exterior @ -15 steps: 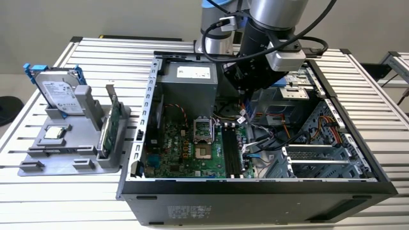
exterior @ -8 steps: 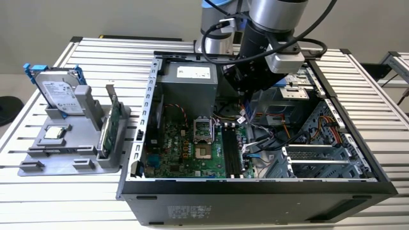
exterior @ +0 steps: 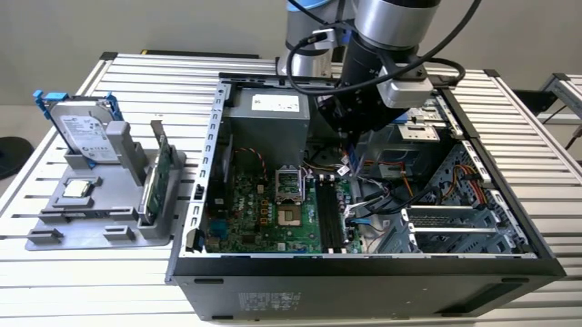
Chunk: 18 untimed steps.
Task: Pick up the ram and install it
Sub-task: 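Insert the ram into the slot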
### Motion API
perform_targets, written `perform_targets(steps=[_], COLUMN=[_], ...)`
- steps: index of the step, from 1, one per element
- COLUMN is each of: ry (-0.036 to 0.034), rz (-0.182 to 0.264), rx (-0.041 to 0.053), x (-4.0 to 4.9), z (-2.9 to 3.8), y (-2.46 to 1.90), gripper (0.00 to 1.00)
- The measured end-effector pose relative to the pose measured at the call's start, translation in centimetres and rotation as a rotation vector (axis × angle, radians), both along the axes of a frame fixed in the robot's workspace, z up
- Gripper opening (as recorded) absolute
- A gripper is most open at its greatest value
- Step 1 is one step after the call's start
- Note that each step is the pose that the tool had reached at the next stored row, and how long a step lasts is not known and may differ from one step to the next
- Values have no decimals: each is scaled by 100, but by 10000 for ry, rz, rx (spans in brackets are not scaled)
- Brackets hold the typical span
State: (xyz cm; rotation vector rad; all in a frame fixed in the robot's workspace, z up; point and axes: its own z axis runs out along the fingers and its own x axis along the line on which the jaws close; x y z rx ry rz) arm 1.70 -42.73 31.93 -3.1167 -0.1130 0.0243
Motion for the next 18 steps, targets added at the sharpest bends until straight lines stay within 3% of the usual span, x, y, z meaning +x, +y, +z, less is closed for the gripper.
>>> perform_targets(steps=[18], ry=[-1], rz=[-153], rx=[3], x=[0], z=[-55], y=[-79], gripper=[0])
